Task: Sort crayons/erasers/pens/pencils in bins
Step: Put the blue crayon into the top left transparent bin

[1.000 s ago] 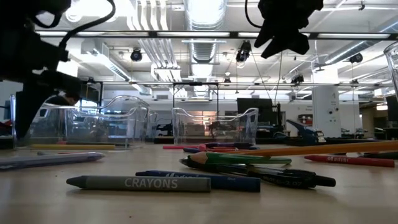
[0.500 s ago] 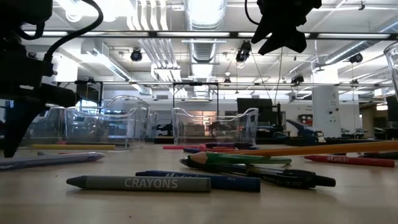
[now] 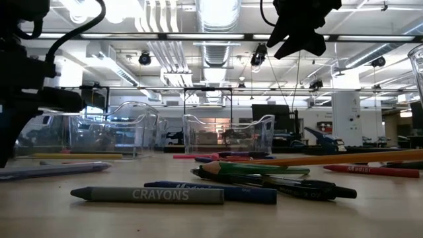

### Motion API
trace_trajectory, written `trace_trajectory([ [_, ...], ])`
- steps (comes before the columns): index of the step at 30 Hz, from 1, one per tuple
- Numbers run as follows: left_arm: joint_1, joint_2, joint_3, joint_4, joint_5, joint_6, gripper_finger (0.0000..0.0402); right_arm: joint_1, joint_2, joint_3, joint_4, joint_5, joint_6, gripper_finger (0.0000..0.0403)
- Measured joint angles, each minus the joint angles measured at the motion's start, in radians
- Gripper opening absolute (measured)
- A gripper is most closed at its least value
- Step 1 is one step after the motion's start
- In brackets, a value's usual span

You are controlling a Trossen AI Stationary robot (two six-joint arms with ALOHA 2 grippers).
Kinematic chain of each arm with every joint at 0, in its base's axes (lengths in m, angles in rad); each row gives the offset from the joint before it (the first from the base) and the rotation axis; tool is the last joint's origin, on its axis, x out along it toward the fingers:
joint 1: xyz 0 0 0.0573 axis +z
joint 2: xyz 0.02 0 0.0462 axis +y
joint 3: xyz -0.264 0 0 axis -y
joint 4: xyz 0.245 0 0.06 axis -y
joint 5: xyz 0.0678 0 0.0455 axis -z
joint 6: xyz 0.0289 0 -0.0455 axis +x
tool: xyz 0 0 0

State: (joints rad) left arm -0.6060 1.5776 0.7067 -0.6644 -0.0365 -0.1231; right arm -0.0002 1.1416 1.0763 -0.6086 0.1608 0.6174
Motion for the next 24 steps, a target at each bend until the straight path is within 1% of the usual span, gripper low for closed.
trace_trajectory([
  [3,0.0,-0.005,0.0,0.003,0.006,0.0,0.0021,0.0,0.0,0.0,0.0,0.0,0.0,0.0173],
  [5,0.0,-0.016,0.0,0.003,0.028,0.0,0.0009,0.0,0.0,0.0,0.0,0.0,0.0,0.0173],
  [10,0.0,-0.071,0.032,-0.06,0.073,0.003,0.0009,0.0,0.0,0.0,0.0,0.0,-0.015,0.0173],
  [12,-0.002,-0.101,0.046,-0.134,0.112,0.006,0.0009,0.0,0.0,0.0,0.0,0.0,-0.024,0.0173],
  [13,-0.005,-0.125,0.053,-0.174,0.113,0.006,0.0009,0.0,0.0,0.0,0.0,0.0,-0.028,0.0173],
  [16,-0.003,-0.202,0.104,-0.236,0.099,-0.007,0.0009,0.0,0.0,0.0,0.0,0.001,-0.039,0.0173],
  [19,0.002,-0.273,0.133,-0.341,0.077,-0.039,0.0009,0.0,0.0,0.0,0.0,0.021,-0.048,0.0173],
  [21,0.006,-0.323,0.163,-0.369,0.048,-0.064,0.0009,0.0,0.0,0.0,0.001,0.035,-0.058,0.0173],
  [24,0.019,-0.38,0.193,-0.465,-0.009,-0.082,0.0009,0.0,0.0,0.0,0.001,0.051,-0.063,0.0173],
])
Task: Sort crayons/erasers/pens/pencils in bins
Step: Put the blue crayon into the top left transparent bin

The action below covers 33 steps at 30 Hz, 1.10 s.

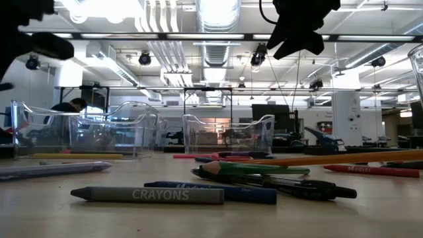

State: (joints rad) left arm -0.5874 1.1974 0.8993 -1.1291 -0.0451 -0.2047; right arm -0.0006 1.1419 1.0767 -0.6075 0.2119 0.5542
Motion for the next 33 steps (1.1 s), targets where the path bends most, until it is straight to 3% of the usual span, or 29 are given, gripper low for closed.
trace_trajectory([
  [5,0.054,-0.066,0.07,-0.117,-0.13,-0.024,0.0009,0.0,0.0,0.0,0.01,0.001,-0.008,0.0173],
  [9,0.165,-0.129,0.076,-0.119,-0.256,-0.026,0.0009,-0.002,0.0,0.0,0.022,0.009,-0.024,0.0173],
  [13,0.36,-0.191,0.079,-0.075,-0.309,0.007,0.0009,-0.002,0.0,0.0,0.034,0.026,-0.029,0.0173],
  [18,0.652,-0.218,0.109,-0.017,-0.333,0.222,0.0009,-0.006,0.0,-0.001,0.075,0.027,-0.034,0.0173],
  [26,1.105,-0.059,0.114,0.082,-0.328,0.59,0.0009,-0.009,0.0,-0.001,0.079,0.027,-0.031,0.0173],
  [30,1.234,0.069,0.126,0.094,-0.308,0.669,0.0012,-0.009,0.0,-0.001,0.082,0.027,-0.005,0.0173],
  [33,1.288,0.15,0.144,0.093,-0.299,0.693,0.0038,-0.008,0.0,-0.001,0.082,0.027,-0.004,0.0173],
])
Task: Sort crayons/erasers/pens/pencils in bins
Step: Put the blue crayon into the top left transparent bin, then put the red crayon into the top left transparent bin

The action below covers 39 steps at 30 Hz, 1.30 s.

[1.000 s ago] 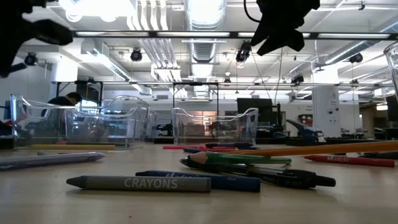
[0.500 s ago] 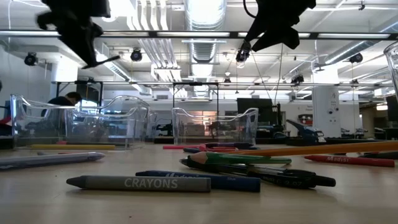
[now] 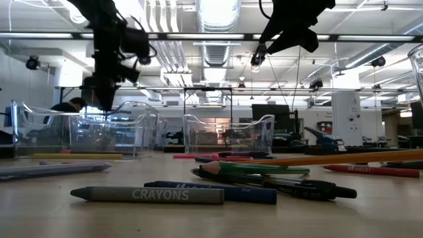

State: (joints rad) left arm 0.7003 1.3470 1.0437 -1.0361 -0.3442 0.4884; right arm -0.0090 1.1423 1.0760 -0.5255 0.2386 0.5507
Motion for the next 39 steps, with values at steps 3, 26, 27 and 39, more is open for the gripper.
trace_trajectory([
  [3,0.024,0.054,0.023,0.0,-0.001,-0.001,0.0085,0.0,0.0,0.0,0.0,0.0,0.007,0.0173],
  [26,-0.343,-0.277,0.184,-0.109,0.315,-0.402,0.0164,-0.007,0.0,-0.001,0.015,0.077,-0.049,0.0173],
  [27,-0.372,-0.293,0.176,-0.088,0.334,-0.443,0.0161,-0.007,0.0,-0.001,0.015,0.077,-0.051,0.0173],
  [39,-0.586,-0.359,0.037,0.322,0.369,-0.75,0.0154,-0.074,0.065,-0.001,-0.083,-0.147,-0.02,0.0173],
])
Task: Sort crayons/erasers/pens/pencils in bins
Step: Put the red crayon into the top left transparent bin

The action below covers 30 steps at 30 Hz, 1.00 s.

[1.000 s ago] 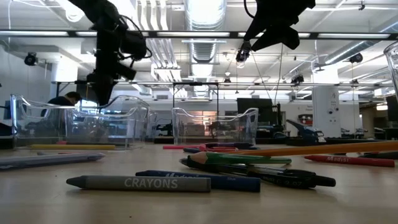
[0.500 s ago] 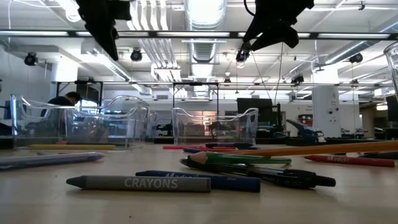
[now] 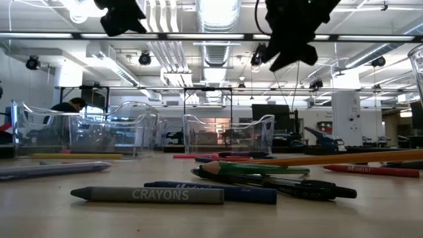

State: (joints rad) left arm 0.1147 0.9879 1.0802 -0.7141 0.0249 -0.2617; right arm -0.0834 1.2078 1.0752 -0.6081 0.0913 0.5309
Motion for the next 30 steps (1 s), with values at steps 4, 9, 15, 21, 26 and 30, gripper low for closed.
trace_trajectory([
  [4,-0.024,0.006,-0.023,0.099,0.015,-0.022,0.0154,0.004,0.038,0.0,-0.084,-0.116,-0.004,0.0173],
  [9,-0.028,0.006,-0.066,0.158,0.018,-0.023,0.0154,0.009,0.08,0.0,-0.12,-0.27,0.008,0.0173],
  [15,-0.035,0.062,-0.086,0.175,0.049,-0.049,0.0154,0.063,0.142,0.0,-0.117,-0.288,0.025,0.0173],
  [21,-0.055,0.128,-0.086,0.22,0.055,-0.051,0.0154,0.159,0.243,0.001,-0.12,-0.336,0.058,0.0173],
  [26,-0.071,0.17,-0.086,0.261,0.068,-0.05,0.0154,0.205,0.335,0.001,-0.124,-0.335,0.115,0.0173],
  [30,-0.071,0.199,-0.084,0.265,0.084,-0.05,0.0154,0.229,0.405,0.002,-0.125,-0.336,0.125,0.0173],
])
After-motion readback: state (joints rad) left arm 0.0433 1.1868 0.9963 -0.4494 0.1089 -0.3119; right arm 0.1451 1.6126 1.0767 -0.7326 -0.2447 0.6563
